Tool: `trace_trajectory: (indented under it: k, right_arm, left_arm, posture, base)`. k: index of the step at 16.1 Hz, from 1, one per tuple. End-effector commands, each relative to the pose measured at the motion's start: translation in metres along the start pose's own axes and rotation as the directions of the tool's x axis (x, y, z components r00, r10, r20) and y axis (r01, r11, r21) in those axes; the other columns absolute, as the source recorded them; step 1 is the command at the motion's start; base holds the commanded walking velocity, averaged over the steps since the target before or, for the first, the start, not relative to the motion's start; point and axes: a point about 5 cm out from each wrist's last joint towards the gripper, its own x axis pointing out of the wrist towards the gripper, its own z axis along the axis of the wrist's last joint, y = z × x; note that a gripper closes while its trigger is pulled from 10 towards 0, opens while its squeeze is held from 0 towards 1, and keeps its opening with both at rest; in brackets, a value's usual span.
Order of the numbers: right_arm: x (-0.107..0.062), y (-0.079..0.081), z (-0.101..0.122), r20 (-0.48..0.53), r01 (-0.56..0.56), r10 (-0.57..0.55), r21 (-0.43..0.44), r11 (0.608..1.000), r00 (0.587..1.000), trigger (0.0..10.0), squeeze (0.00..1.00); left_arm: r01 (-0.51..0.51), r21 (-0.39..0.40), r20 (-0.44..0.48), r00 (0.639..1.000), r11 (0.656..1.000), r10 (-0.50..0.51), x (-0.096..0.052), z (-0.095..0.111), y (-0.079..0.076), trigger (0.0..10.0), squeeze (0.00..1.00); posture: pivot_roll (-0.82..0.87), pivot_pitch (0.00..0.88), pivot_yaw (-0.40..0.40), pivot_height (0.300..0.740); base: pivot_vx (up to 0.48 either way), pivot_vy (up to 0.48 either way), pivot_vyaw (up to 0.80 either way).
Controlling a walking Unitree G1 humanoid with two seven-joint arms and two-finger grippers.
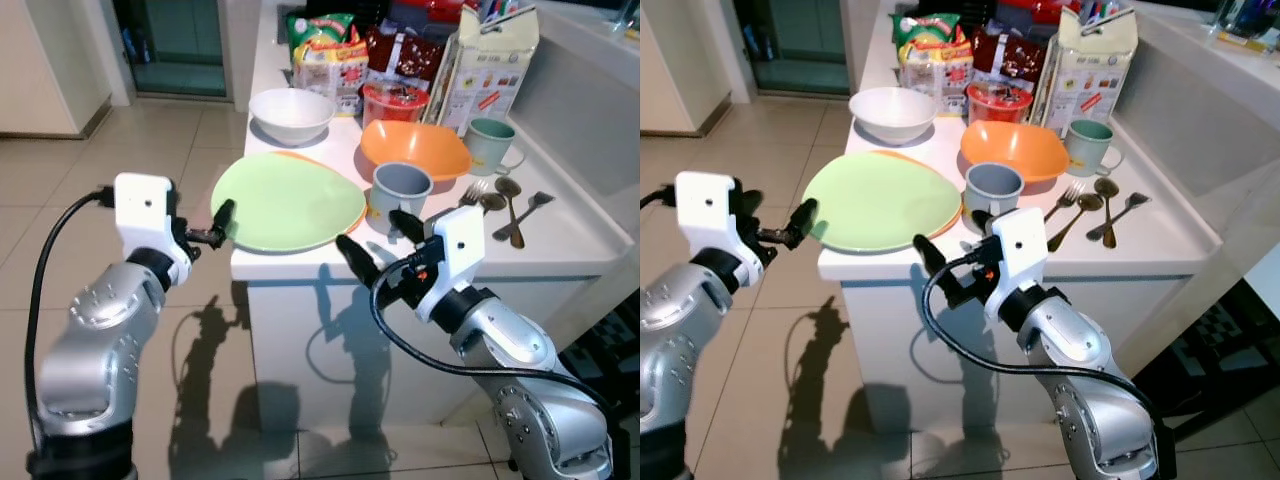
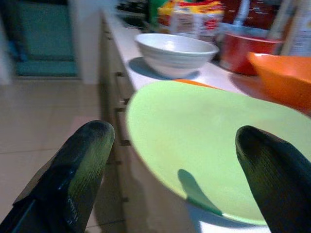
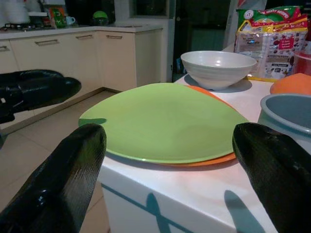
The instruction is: Setting the table
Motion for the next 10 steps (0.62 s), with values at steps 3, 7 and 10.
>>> trace_trajectory:
  k: [3, 7, 10]
  right_arm:
    - [-0.002, -0.007, 0.001, -0.027, 0.022, -0.022, -0.006, 1.000, 0.999, 10.0, 0.00]
    - [-0.003, -0.011, 0.001, -0.039, 0.032, -0.033, -0.025, 0.999, 0.999, 10.0, 0.00]
    - [-0.003, -0.011, 0.001, -0.044, 0.032, -0.033, -0.034, 0.999, 0.998, 10.0, 0.00]
  left_arm:
    - [0.057, -0.042, -0.105, 0.993, 0.997, -0.061, 0.015, 0.000, -0.002, 10.0, 1.00]
    - [0.085, -0.062, -0.197, 0.976, 0.994, -0.096, 0.020, -0.008, -0.002, 10.0, 0.00]
    - [0.016, -0.032, -0.252, 0.967, 0.999, -0.023, 0.029, -0.014, 0.006, 10.0, 0.00]
  posture:
    - [0.06, 0.000, -0.080, 0.740]
    - [0.05, 0.000, -0.073, 0.740]
    - [0.05, 0.000, -0.071, 0.740]
  base:
    - [0.000, 0.000, 0.00]
    - [0.000, 0.000, 0.00]
    - [0.000, 0.000, 0.00]
